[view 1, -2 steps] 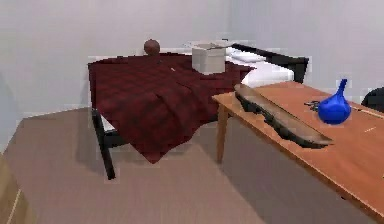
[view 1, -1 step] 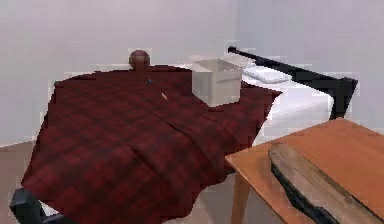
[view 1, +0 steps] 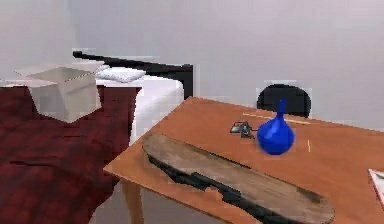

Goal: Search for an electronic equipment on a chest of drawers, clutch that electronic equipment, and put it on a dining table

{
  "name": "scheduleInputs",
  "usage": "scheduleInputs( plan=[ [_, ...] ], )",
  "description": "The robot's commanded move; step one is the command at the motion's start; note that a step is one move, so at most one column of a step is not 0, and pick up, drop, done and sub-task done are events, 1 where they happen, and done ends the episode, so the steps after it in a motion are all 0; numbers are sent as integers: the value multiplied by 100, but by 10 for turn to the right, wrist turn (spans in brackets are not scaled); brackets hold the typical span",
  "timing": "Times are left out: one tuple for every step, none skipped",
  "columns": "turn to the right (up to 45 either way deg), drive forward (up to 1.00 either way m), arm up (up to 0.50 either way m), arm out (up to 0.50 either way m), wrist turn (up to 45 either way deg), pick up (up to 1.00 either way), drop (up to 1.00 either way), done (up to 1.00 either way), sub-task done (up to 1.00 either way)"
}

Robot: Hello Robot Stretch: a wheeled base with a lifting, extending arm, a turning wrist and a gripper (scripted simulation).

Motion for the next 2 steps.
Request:
scheduleInputs(
  plan=[
    [-330, 0, 0, 0, 0, 0, 0, 0, 0],
    [270, 0, 0, 0, 0, 0, 0, 0, 0]
  ],
)
